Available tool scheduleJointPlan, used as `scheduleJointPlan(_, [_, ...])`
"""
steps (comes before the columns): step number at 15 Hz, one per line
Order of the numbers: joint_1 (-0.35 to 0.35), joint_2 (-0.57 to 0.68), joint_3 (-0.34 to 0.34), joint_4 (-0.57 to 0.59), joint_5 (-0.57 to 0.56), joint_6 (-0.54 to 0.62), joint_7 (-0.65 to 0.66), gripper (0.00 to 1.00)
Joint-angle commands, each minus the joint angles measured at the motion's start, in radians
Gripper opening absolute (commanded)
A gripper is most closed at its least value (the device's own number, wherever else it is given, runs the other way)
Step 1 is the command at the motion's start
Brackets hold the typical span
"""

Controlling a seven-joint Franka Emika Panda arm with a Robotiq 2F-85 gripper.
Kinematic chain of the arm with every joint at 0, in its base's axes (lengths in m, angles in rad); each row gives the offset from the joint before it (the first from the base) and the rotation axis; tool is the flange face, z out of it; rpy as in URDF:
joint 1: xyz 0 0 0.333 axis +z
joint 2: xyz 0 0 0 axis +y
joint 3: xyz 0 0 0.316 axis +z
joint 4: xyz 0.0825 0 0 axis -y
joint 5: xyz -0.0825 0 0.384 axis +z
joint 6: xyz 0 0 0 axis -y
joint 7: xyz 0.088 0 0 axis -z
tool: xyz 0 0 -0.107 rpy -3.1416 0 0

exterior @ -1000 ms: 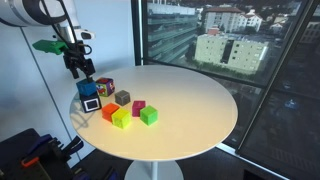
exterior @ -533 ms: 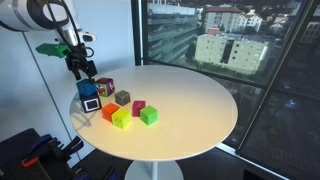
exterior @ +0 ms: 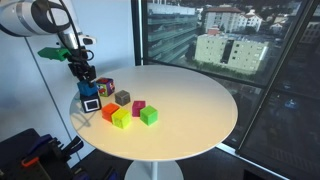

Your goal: Put the blue block on the table

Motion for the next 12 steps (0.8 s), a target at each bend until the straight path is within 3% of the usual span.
scheduleJointPlan(1, [-0.005,0.002,-0.01,0.034,-0.018,-0.033,0.061,0.32])
scheduleJointPlan(5, [-0.011,-0.019,-0.034,0.064,0.018,-0.088,0.041,0.3])
scheduleJointPlan(12, [-0.051,-0.001,-0.071,0.129,-0.024,-0.146,0.084,0.3])
